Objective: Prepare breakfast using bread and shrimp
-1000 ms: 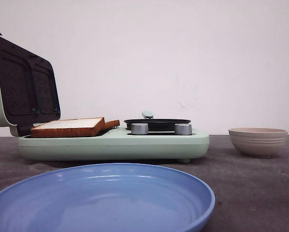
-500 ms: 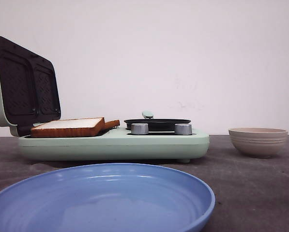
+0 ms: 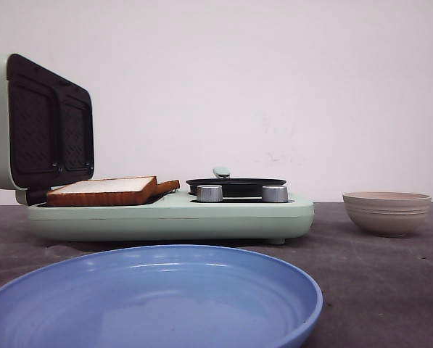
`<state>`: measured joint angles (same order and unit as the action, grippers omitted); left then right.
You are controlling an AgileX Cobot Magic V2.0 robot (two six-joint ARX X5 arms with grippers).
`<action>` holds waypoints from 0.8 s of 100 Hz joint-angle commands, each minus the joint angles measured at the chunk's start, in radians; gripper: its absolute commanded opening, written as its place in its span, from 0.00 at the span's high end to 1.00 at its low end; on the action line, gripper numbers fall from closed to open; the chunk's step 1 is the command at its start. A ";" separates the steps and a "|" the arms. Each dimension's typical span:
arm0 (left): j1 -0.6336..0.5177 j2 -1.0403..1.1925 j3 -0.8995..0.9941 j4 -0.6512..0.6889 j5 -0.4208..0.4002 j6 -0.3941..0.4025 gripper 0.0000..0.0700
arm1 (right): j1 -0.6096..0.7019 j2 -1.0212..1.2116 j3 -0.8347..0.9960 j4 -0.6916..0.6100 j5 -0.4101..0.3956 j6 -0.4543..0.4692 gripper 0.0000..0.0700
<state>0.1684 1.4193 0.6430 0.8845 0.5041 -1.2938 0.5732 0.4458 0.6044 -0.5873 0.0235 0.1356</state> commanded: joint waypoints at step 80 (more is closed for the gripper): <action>-0.209 0.014 0.051 -0.233 -0.053 0.354 1.00 | 0.006 0.003 0.003 0.010 0.003 0.010 0.94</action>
<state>-0.0376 1.4052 0.6964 0.7361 0.4728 -1.0420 0.5728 0.4458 0.6044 -0.5873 0.0235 0.1360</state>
